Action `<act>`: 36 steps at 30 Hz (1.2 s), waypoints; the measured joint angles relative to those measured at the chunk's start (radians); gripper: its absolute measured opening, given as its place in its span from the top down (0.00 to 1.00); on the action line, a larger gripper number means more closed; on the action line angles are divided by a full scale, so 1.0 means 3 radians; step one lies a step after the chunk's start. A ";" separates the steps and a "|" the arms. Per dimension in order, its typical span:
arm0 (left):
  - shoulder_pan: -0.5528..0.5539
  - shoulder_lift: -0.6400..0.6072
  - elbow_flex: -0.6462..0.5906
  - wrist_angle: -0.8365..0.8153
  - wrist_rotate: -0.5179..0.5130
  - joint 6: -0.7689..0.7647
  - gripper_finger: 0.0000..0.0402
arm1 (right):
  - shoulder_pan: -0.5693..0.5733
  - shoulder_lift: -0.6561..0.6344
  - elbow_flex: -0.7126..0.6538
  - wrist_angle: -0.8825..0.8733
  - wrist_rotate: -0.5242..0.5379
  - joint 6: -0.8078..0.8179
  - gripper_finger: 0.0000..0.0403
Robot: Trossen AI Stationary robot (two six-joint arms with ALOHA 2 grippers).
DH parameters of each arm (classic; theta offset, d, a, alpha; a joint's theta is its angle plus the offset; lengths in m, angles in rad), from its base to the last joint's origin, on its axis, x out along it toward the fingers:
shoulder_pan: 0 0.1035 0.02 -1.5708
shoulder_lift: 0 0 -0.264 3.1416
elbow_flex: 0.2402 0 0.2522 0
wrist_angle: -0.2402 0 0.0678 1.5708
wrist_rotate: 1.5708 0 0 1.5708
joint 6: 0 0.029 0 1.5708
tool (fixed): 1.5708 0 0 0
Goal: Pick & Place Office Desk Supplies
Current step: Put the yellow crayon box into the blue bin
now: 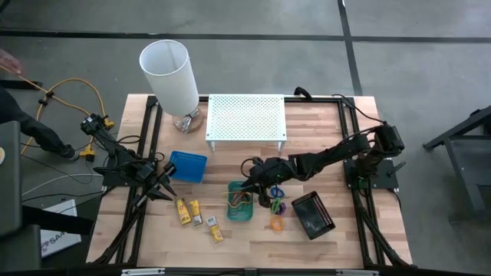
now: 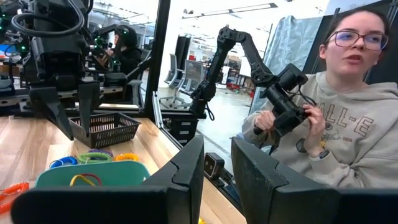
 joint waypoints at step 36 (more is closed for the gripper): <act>0.0000 0.0000 0.0000 0.0000 0.0000 0.0000 0.80 | 0.0023 -0.0017 0.0000 -0.0025 -0.0149 -0.0095 0.84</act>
